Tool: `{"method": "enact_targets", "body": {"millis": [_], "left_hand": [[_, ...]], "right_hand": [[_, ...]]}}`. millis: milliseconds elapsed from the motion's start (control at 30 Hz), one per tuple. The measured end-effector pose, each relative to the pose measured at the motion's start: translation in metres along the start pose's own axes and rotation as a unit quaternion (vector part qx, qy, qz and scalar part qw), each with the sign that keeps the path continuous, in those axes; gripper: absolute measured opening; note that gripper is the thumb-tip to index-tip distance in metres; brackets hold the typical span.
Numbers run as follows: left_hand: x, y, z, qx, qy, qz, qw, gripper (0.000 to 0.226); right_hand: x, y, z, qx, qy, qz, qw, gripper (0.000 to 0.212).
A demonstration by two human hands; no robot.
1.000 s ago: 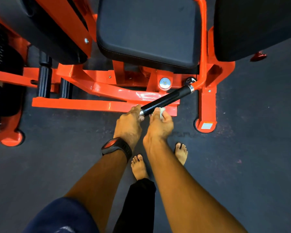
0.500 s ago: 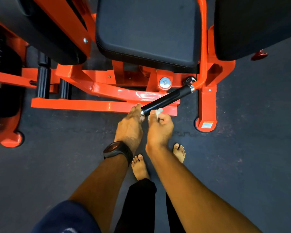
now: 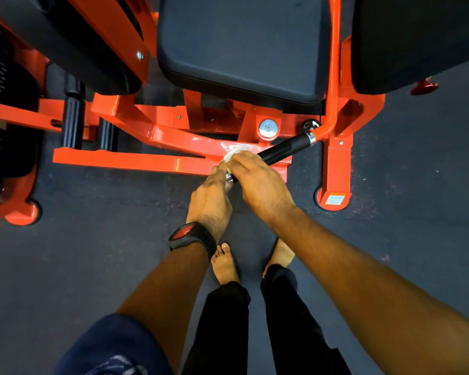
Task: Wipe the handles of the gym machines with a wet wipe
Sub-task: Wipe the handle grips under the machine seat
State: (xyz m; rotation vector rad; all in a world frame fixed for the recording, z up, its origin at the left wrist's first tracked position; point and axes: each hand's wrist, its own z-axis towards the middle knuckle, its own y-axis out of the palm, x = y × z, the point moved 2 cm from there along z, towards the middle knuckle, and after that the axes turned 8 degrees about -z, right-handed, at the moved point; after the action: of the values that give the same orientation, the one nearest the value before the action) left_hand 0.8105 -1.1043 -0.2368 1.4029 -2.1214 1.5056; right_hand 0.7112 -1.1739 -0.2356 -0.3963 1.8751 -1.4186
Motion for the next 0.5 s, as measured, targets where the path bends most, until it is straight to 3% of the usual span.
{"method": "enact_targets", "body": {"millis": [67, 200, 367, 500], "left_hand": [[0.0, 0.001, 0.001, -0.004, -0.004, 0.003, 1.0, 0.056], [-0.001, 0.004, 0.003, -0.009, -0.023, 0.013, 1.0, 0.055], [0.001, 0.008, 0.002, -0.001, -0.032, 0.006, 0.999, 0.053], [0.001, 0.009, 0.002, 0.005, -0.023, 0.013, 1.0, 0.052]], "right_hand": [[0.01, -0.007, 0.0, -0.029, -0.046, -0.031, 0.998, 0.052], [0.061, -0.022, 0.014, -0.043, 0.097, -0.088, 0.99, 0.036], [0.018, -0.027, 0.0, -0.086, -0.053, -0.072, 0.992, 0.051], [0.071, -0.025, 0.015, -0.051, 0.124, -0.107, 0.985, 0.038]]}}
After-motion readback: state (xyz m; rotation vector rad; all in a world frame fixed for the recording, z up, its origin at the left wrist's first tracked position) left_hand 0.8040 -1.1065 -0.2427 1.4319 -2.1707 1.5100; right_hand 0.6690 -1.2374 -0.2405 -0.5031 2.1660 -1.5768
